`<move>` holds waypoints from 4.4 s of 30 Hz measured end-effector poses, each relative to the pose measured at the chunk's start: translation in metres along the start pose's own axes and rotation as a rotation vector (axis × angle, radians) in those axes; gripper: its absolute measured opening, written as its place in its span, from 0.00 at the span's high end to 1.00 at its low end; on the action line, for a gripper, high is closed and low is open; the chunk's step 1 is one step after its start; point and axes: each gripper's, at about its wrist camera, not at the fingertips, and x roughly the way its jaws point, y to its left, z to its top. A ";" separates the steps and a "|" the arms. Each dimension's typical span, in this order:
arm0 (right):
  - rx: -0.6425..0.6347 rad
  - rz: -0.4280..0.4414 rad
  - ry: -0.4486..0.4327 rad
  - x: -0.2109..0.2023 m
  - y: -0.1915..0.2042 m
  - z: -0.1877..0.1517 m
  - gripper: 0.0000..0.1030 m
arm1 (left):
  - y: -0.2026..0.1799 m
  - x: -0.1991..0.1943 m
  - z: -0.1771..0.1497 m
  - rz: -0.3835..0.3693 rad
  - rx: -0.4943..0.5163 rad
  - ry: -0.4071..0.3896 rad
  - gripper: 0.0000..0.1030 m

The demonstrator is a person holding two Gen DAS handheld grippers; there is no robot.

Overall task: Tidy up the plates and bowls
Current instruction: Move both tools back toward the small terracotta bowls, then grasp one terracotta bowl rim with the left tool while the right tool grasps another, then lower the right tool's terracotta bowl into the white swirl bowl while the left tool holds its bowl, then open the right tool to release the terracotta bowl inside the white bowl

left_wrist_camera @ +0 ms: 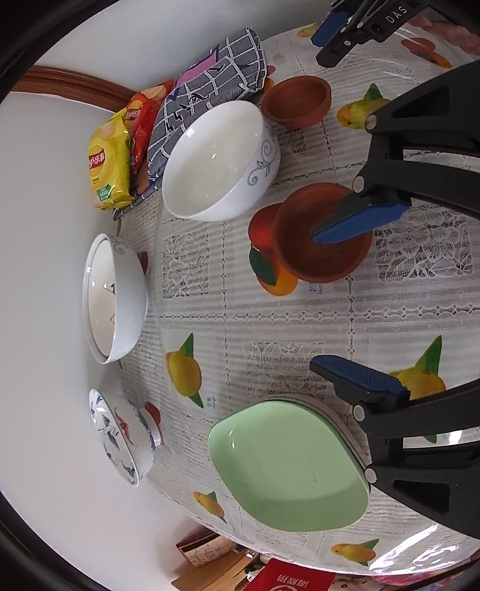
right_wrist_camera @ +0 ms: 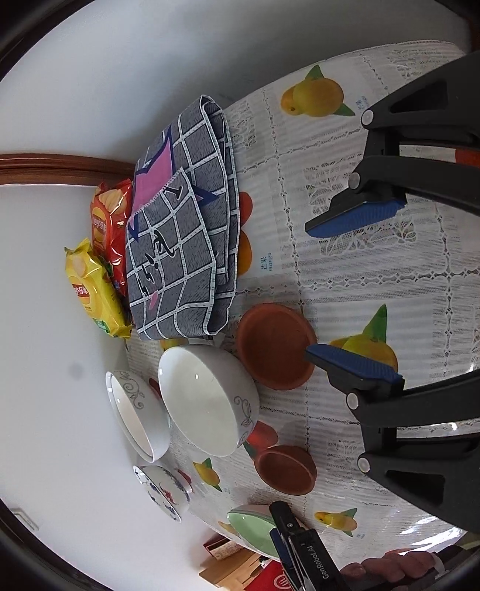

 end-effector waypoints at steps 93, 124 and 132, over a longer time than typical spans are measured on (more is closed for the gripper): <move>-0.116 0.042 0.017 0.077 0.096 0.097 0.92 | 0.049 0.017 0.085 -0.093 0.019 -0.068 0.92; -0.262 -0.120 0.054 0.105 0.116 0.092 0.83 | 0.049 0.020 0.085 -0.070 0.019 -0.059 0.92; -0.247 -0.108 0.012 0.086 0.116 0.091 0.62 | 0.050 0.010 0.080 -0.073 0.018 -0.068 0.92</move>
